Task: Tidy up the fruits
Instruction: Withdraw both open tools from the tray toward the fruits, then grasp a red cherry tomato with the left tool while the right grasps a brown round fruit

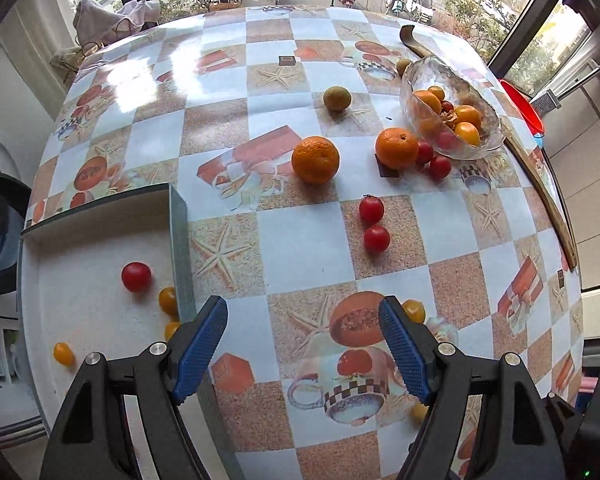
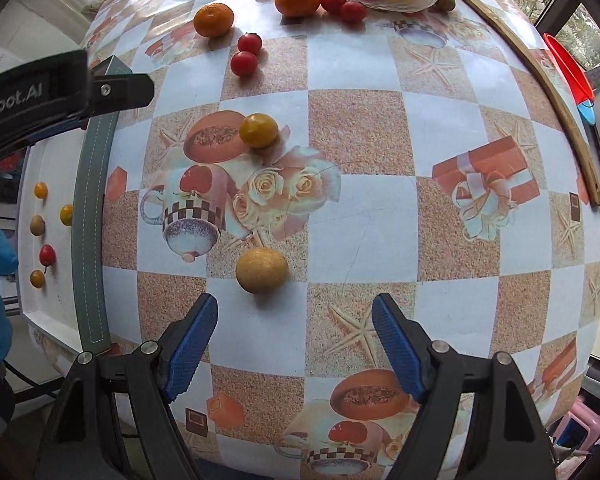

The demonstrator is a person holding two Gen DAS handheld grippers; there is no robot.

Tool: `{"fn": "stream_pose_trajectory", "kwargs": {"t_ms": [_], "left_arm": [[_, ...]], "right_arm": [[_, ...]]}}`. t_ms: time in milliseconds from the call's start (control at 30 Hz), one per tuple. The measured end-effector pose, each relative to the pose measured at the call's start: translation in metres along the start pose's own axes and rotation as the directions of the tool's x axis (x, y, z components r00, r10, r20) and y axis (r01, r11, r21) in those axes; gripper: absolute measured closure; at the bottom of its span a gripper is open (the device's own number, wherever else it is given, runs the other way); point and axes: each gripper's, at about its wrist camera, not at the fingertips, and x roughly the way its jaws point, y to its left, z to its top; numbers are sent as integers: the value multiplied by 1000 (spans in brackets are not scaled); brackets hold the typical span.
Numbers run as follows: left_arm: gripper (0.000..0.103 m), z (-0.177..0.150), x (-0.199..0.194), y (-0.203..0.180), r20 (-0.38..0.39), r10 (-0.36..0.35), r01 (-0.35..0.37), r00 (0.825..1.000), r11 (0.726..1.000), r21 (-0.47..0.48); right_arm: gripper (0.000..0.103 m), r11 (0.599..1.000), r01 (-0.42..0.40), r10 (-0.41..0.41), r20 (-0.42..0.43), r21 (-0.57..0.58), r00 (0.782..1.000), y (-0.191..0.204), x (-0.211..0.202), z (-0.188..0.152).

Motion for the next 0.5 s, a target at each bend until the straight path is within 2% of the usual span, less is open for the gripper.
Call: {"fn": "stream_pose_trajectory", "kwargs": {"t_ms": [233, 300, 400, 500], "left_arm": [[24, 20, 27, -24, -13, -11, 11, 1000, 1000, 17], [24, 24, 35, -29, -18, -9, 9, 1000, 1000, 22], [38, 29, 49, -33, -45, -10, 11, 999, 1000, 23], [39, 31, 58, -35, -51, -5, 6, 999, 1000, 14]], "right_arm": [[21, 1000, 6, -5, 22, -12, 1000, 6, 8, -2], [26, 1000, 12, -12, 29, -19, 999, 8, 9, 0], [32, 1000, 16, -15, 33, -22, 999, 9, 12, 6], [34, 999, 27, -25, 48, -35, 999, 10, 10, 6]]}}
